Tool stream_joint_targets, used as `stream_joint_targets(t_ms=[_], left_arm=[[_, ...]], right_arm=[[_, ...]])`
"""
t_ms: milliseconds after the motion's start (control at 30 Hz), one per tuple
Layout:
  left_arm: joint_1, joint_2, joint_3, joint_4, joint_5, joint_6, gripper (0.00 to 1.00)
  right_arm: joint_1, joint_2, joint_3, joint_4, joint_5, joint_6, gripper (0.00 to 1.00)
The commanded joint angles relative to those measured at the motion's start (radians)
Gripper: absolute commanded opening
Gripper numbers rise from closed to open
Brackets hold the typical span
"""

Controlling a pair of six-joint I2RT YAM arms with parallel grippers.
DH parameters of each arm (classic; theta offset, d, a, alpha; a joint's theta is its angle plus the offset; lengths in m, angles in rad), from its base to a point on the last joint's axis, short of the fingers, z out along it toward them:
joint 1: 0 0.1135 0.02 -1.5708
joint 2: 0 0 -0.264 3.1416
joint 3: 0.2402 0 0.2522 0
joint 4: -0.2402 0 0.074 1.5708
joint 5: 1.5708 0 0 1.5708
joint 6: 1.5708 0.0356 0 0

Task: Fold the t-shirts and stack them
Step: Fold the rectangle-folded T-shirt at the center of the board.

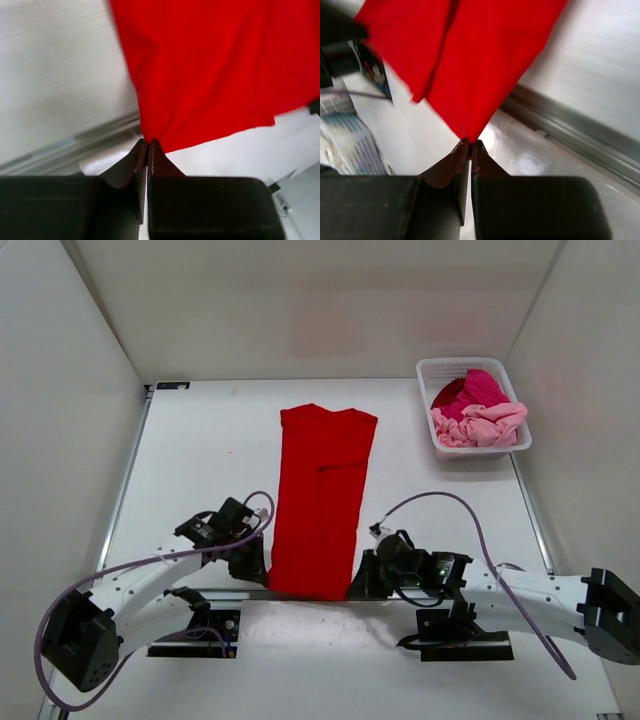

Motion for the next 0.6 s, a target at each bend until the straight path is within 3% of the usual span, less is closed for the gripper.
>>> stream_joint_targets(t_ms=[0,200,367,567], left_arm=[[-0.013,0.014,0.168,-0.125,-0.042,0.045,0.00],[0.053,0.237,0.452,-0.082,-0.064,0.046,0.00],[0.125,0.447,0.669,-0.039,-0.087,0.065,0.00],[0.179,0.628,0.851,-0.021,-0.128,0.074,0.00]], right_arm=[[-0.087,-0.063,0.032,-0.130,0.026,-0.010,0.01],[-0.540,0.014,0.187,-0.157,-0.183,-0.310,0.00],[-0.672,0.199,0.382,-0.172,-0.217,-0.479,0.00],[-0.767,0.396,0.569,-0.137,-0.208,-0.561,0.01]])
